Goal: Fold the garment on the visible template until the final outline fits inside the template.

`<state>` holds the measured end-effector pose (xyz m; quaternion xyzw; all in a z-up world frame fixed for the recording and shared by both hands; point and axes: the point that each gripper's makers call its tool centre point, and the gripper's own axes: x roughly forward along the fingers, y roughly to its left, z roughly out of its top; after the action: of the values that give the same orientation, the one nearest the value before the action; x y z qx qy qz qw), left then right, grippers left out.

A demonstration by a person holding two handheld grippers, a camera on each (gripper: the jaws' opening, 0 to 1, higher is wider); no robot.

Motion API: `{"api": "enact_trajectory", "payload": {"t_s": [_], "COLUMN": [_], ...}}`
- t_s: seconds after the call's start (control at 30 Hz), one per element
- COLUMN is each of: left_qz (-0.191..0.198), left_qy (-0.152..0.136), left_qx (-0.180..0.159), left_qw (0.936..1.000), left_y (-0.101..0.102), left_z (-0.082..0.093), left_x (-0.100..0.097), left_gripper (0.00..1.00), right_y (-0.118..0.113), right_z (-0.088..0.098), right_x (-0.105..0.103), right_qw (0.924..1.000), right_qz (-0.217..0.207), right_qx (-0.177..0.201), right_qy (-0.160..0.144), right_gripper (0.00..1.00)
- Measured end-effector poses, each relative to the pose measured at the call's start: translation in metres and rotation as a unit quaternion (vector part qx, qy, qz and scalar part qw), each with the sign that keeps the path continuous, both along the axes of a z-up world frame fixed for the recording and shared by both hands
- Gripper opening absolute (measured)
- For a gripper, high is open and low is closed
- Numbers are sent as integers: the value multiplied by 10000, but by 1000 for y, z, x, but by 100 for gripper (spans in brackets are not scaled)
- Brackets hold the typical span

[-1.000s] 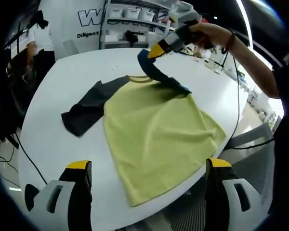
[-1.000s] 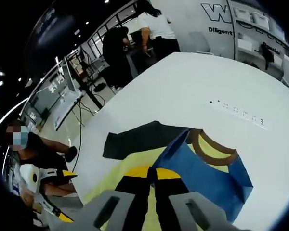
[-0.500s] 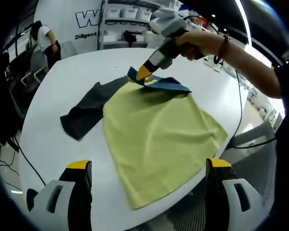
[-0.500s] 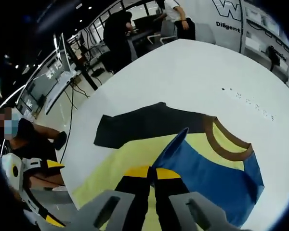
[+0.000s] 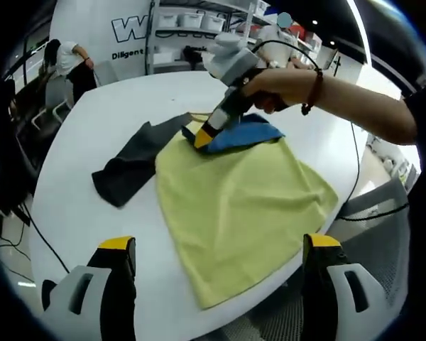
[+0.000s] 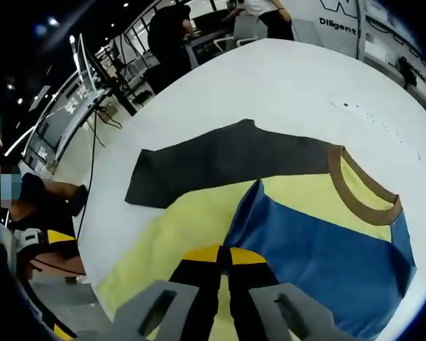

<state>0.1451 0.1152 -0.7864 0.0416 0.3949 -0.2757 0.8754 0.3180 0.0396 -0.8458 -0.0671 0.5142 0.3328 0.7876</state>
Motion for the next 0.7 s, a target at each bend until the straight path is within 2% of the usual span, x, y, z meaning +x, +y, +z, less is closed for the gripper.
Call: {"api": "enact_trajectory", "payload": {"t_s": [0.4, 0.47, 0.57, 0.63, 0.7], "left_qz": [-35, -44, -60, -52, -24], "left_qy": [0, -12, -19, -23, -43], "left_qx": [22, 17, 19, 19, 6], "left_qw": [10000, 10000, 10000, 10000, 10000], "left_y": [2, 1, 0, 1, 0], "left_z": [-3, -2, -2, -2, 0], "left_x": [2, 3, 3, 3, 3], "left_gripper": [98, 98, 98, 98, 99], "right_y": [2, 6, 15, 16, 17], "right_z": [-11, -12, -6, -3, 4], "right_x": [-5, -9, -11, -12, -8], "right_qw": [9998, 9994, 9986, 9983, 9973], "right_qz": [209, 309, 337, 338, 318], "right_qx": [22, 121, 416, 475, 643], "right_qy": [-51, 1, 22, 19, -120], "right_gripper": [0, 0, 7, 8, 12]}}
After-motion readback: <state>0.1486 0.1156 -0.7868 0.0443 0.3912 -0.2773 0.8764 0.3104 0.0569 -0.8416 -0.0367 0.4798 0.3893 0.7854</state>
